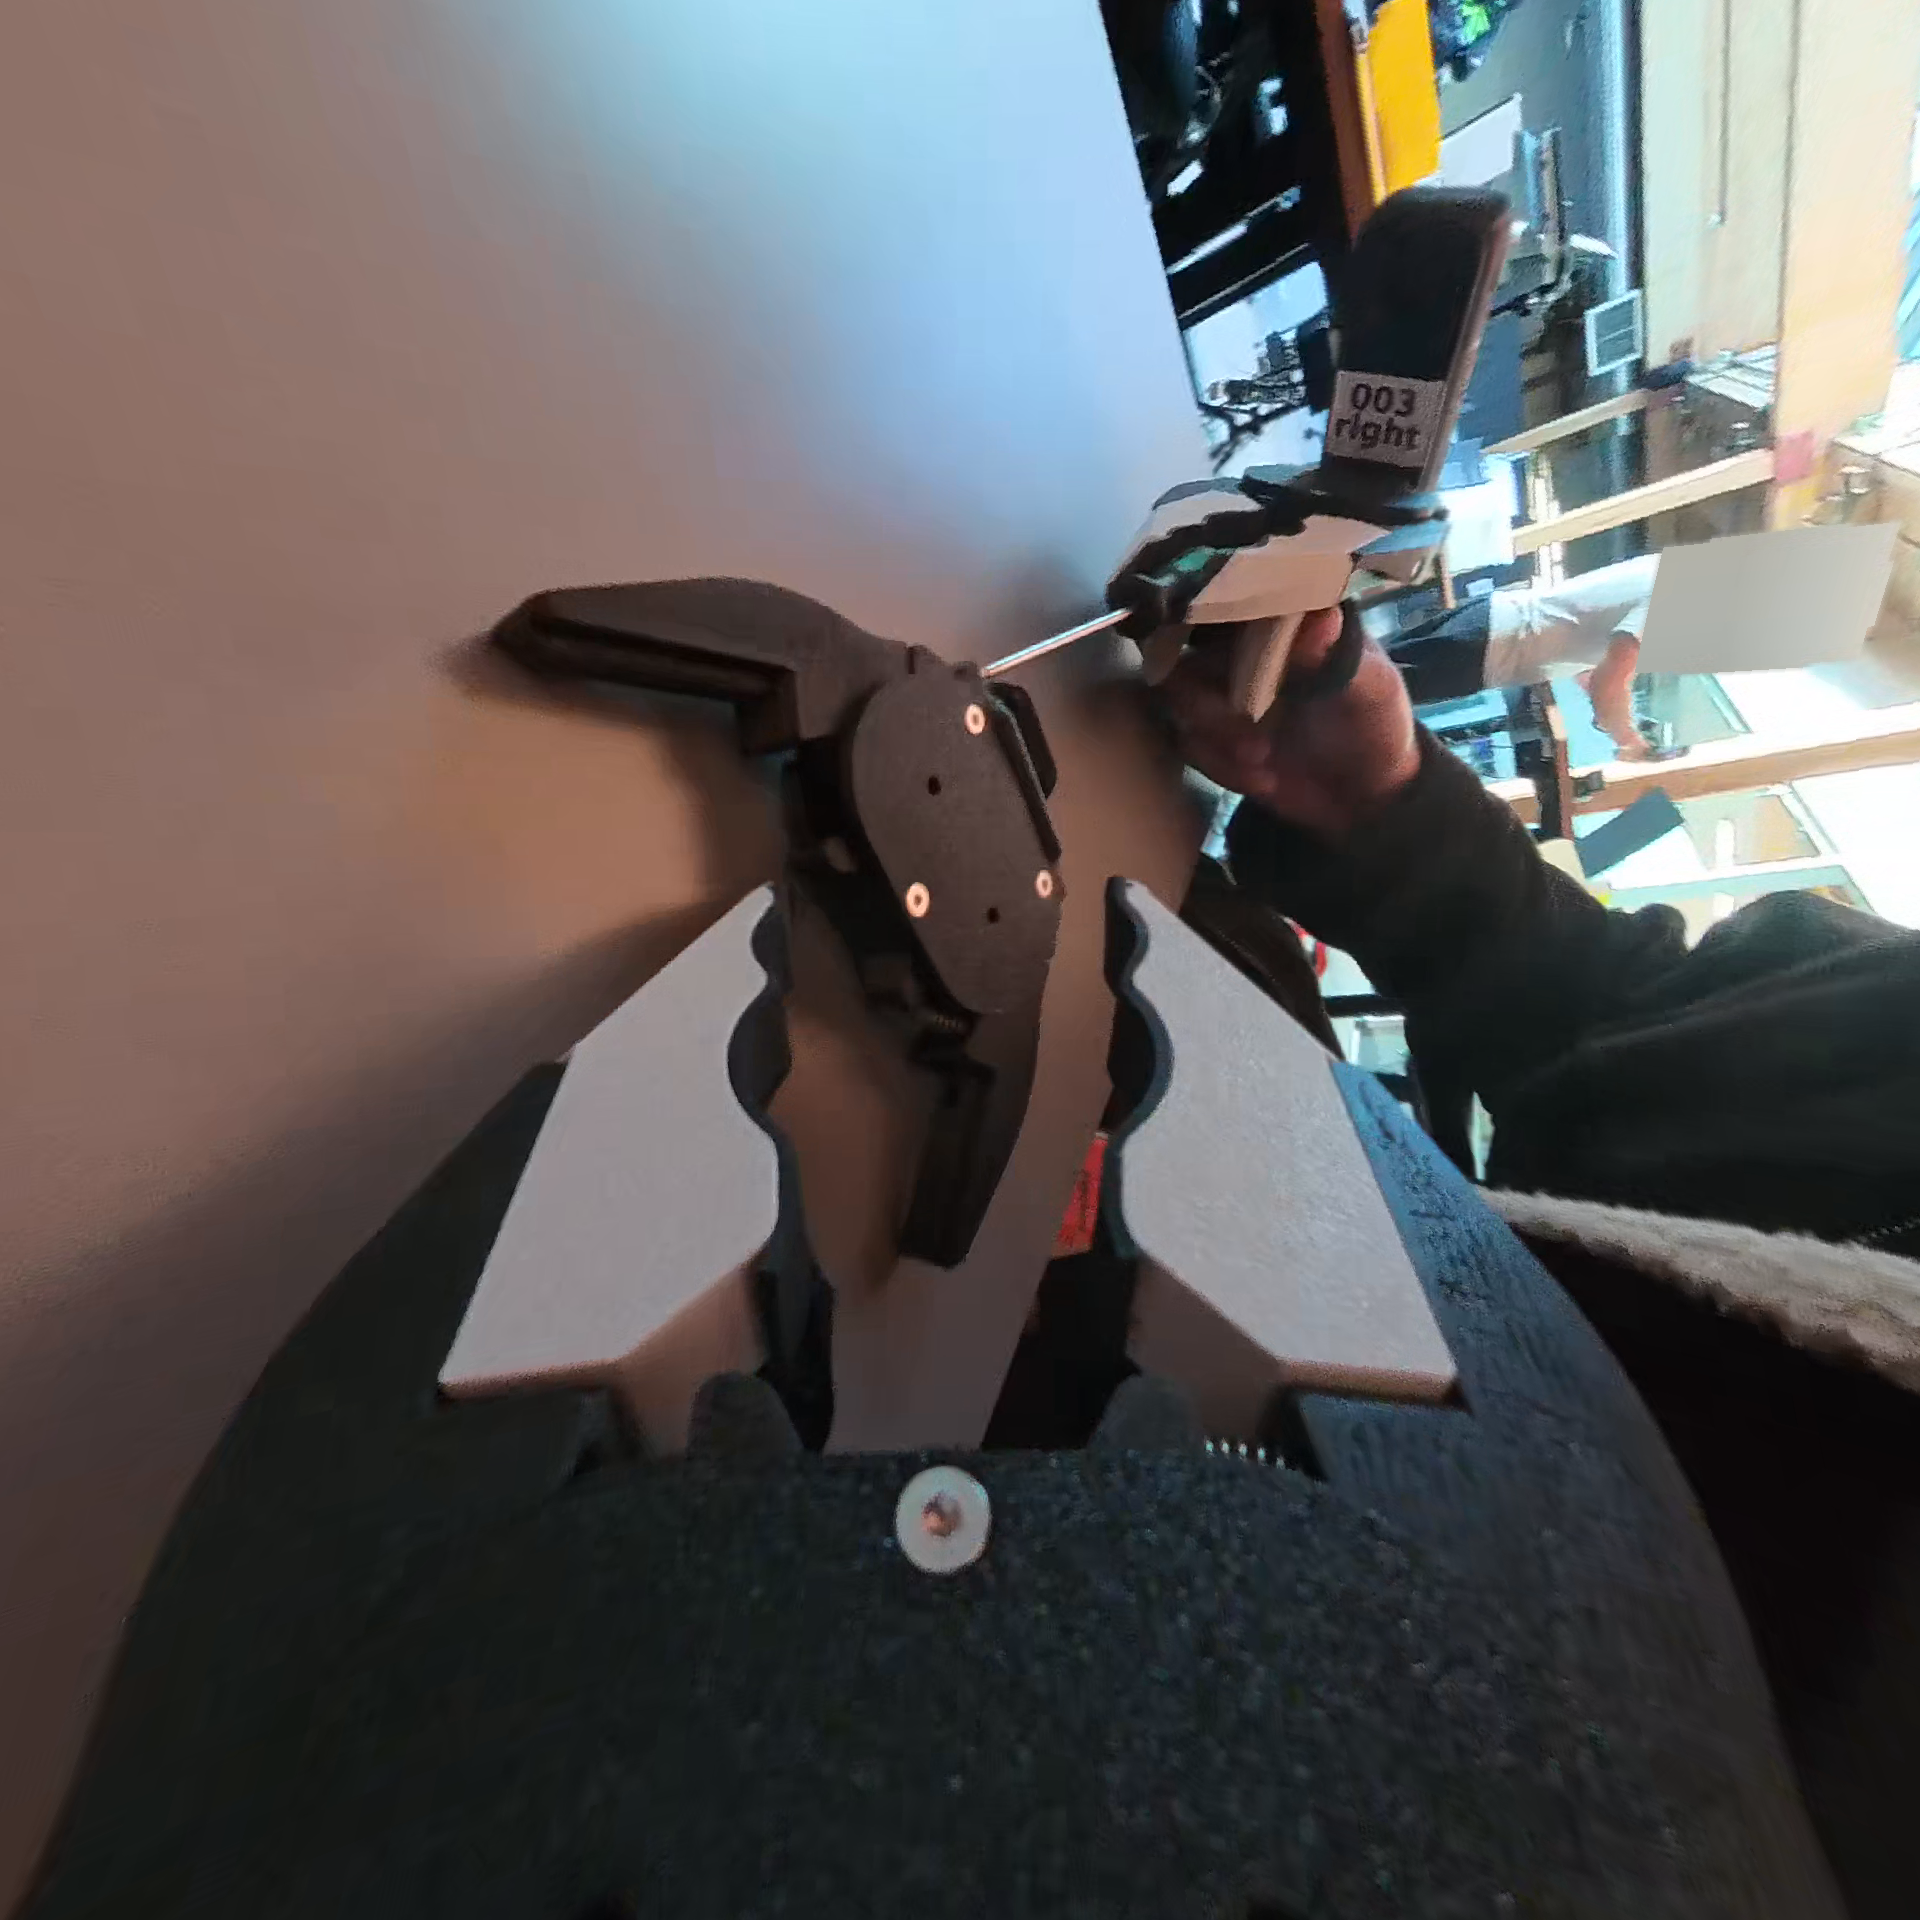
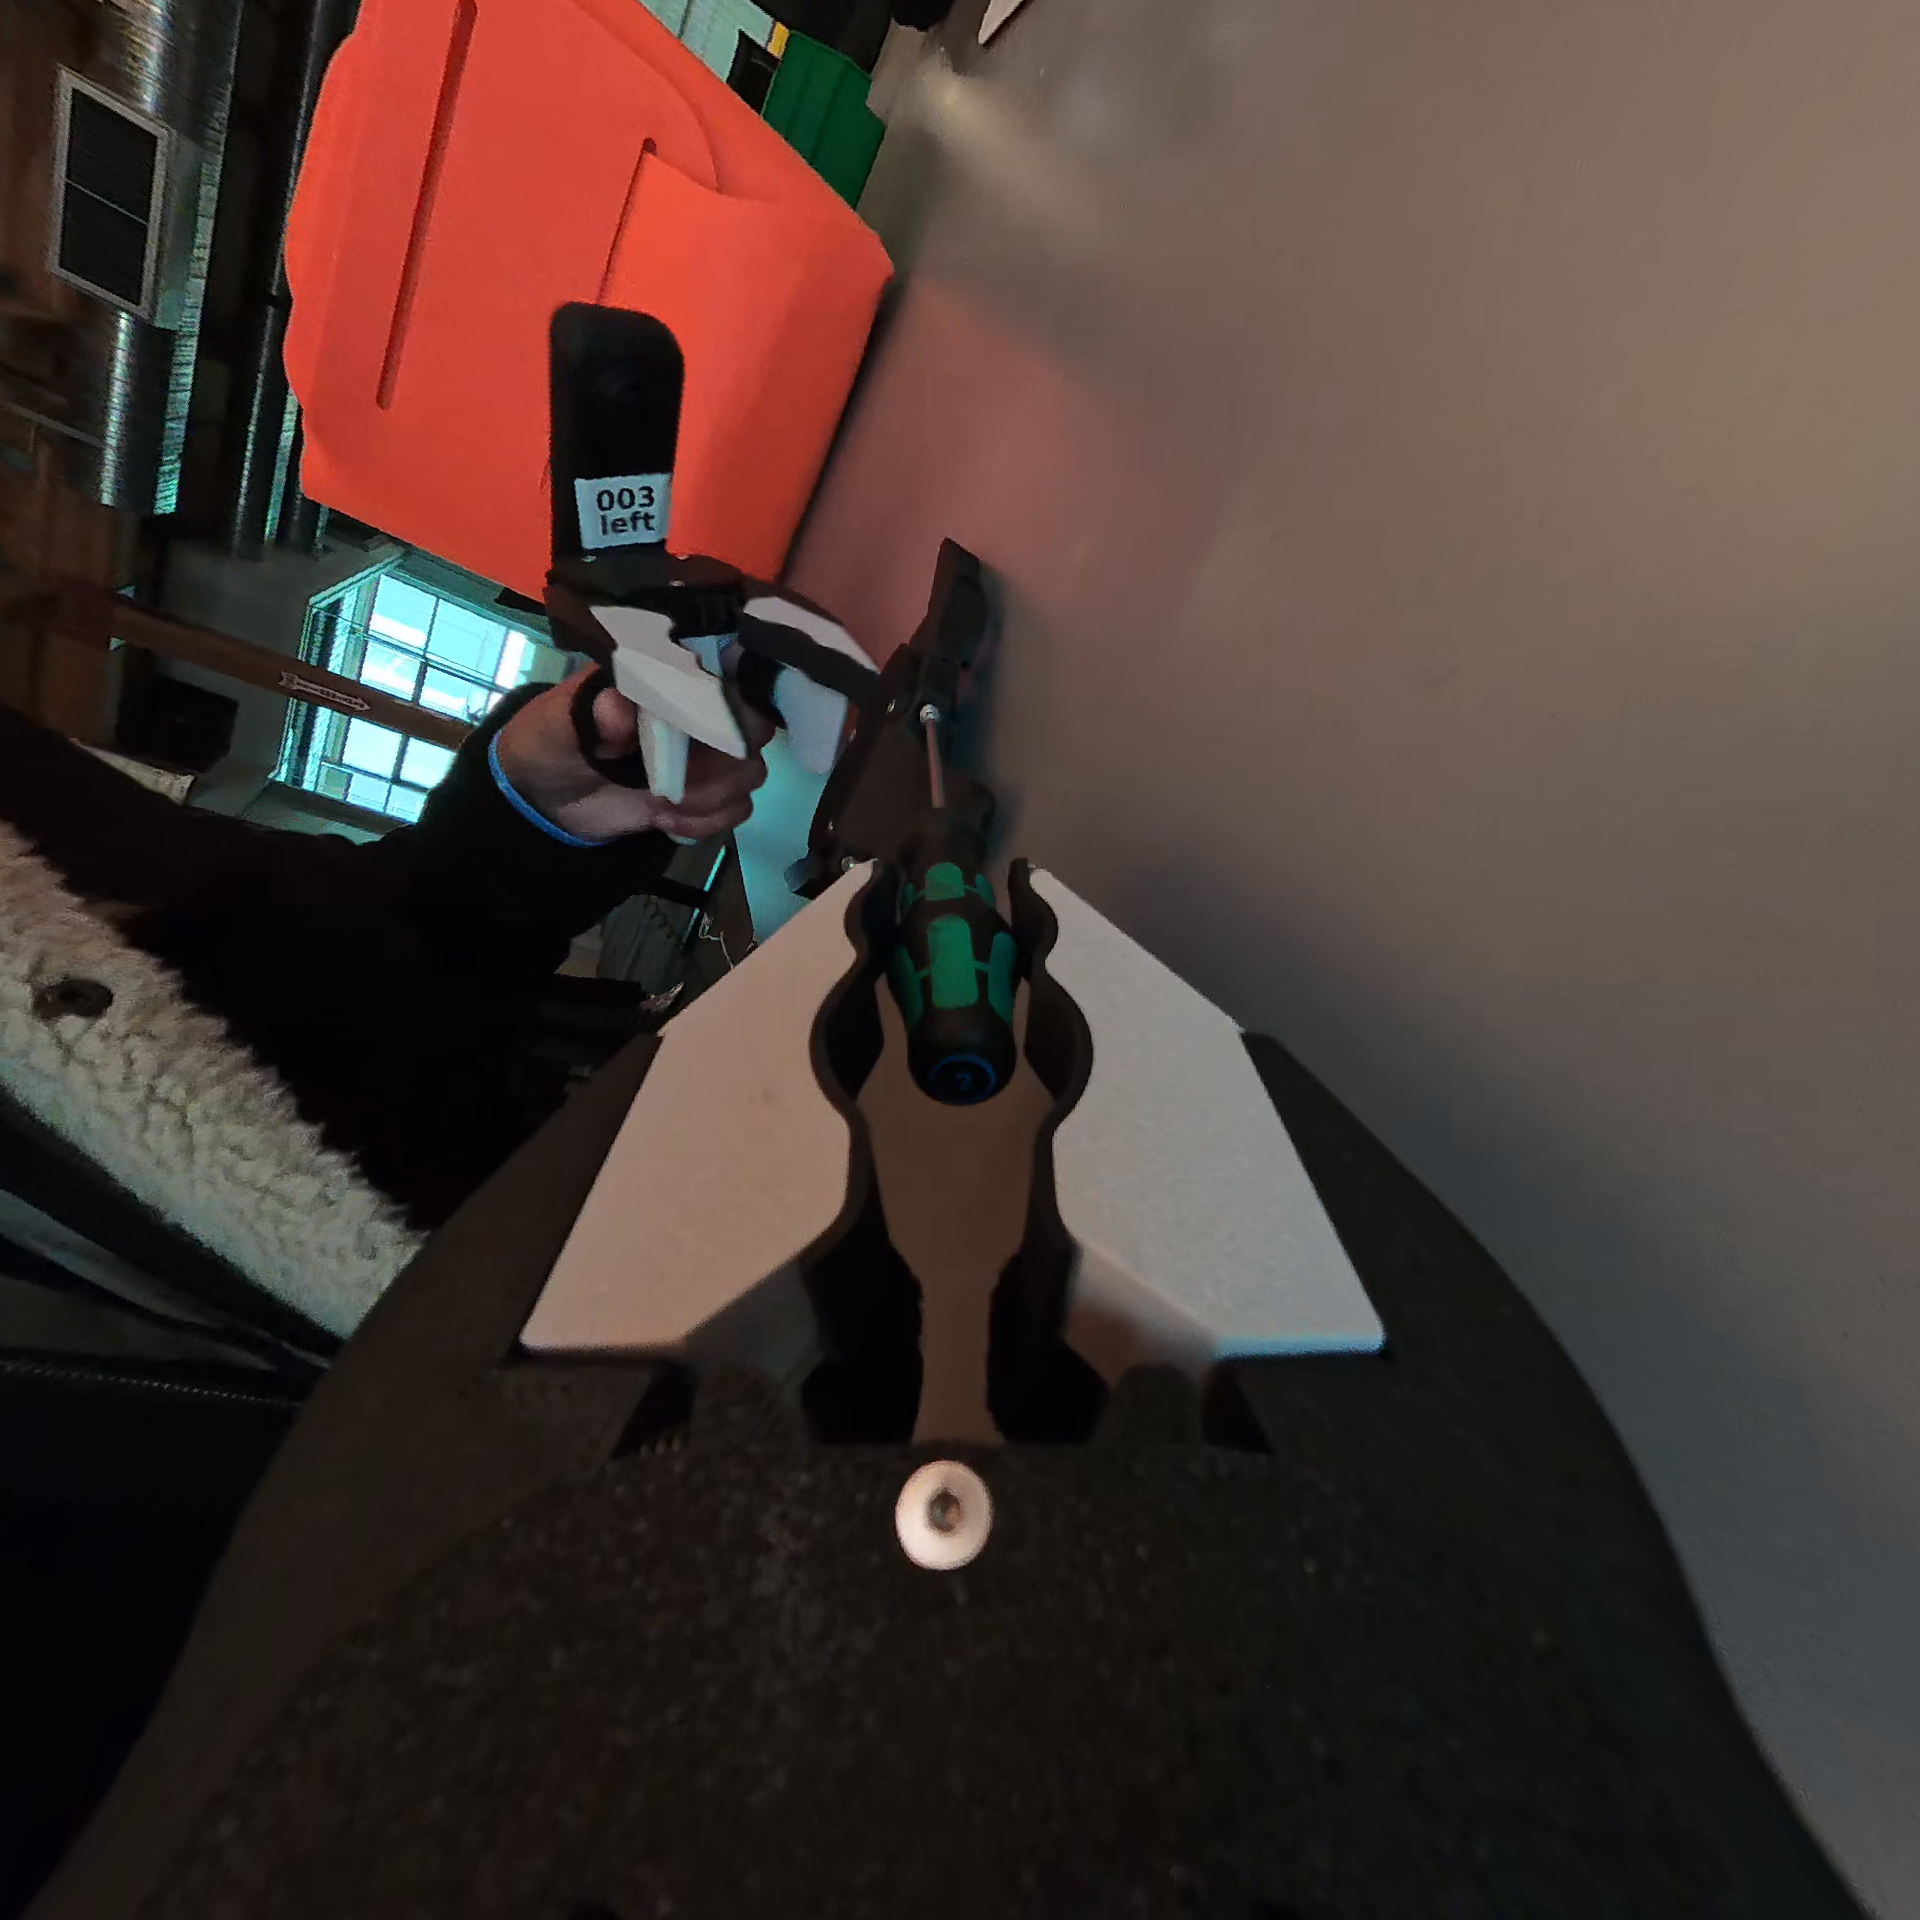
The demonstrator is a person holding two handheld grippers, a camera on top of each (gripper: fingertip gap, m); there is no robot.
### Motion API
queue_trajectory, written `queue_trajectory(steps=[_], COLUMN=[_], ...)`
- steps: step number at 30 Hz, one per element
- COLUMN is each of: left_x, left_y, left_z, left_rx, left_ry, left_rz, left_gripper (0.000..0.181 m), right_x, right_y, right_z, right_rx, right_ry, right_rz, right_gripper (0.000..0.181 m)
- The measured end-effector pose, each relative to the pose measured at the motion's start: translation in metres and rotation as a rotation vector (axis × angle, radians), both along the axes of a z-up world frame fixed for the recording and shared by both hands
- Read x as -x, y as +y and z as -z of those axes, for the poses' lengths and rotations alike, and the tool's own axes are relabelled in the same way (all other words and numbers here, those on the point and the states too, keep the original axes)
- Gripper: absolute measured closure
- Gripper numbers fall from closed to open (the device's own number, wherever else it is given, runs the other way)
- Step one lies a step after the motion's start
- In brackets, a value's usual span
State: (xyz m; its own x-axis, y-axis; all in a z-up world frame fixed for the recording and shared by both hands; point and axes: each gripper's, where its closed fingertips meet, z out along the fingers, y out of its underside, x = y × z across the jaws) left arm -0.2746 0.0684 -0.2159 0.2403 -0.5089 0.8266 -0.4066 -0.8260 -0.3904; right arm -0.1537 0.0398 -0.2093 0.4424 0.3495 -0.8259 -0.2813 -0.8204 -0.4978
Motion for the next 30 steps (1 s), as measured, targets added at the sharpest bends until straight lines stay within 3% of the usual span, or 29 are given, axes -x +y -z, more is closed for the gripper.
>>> queue_trajectory(steps=[6,9,11,15,20,24,26,28,30], left_x=[-0.017,-0.018,-0.012,-0.008,-0.024,-0.030,-0.031,-0.038,-0.039], left_y=[0.004,0.012,0.015,0.022,0.008,0.014,0.017,0.012,0.011], left_z=[0.005,0.005,0.004,0.007,0.012,0.021,0.021,0.020,0.020], left_rx=[0.172,0.163,0.022,-0.401,-0.545,-0.636,-0.633,-0.620,-0.623], left_ry=[-0.011,0.015,0.060,0.208,0.285,0.390,0.407,0.370,0.365], left_rz=[0.042,0.017,0.025,-0.009,-0.098,-0.118,-0.134,-0.088,-0.042], left_gripper=[0.141,0.141,0.139,0.110,0.083,0.081,0.083,0.104,0.104], right_x=[0.002,-0.006,-0.015,-0.033,-0.030,-0.031,-0.029,-0.030,-0.030], right_y=[-0.001,0.007,0.006,0.018,0.021,0.025,0.023,0.022,0.022], right_z=[0.001,-0.006,-0.011,-0.016,-0.012,0.000,-0.002,-0.006,-0.009], right_rx=[0.006,-0.076,-0.121,-0.214,-0.409,-0.567,-0.601,-0.605,-0.616], right_ry=[-0.006,-0.049,-0.053,-0.092,-0.291,-0.521,-0.518,-0.493,-0.477], right_rz=[-0.031,-0.049,-0.080,-0.111,-0.249,-0.306,-0.314,-0.301,-0.295], right_gripper=[0.160,0.160,0.160,0.160,0.160,0.161,0.161,0.161,0.161])
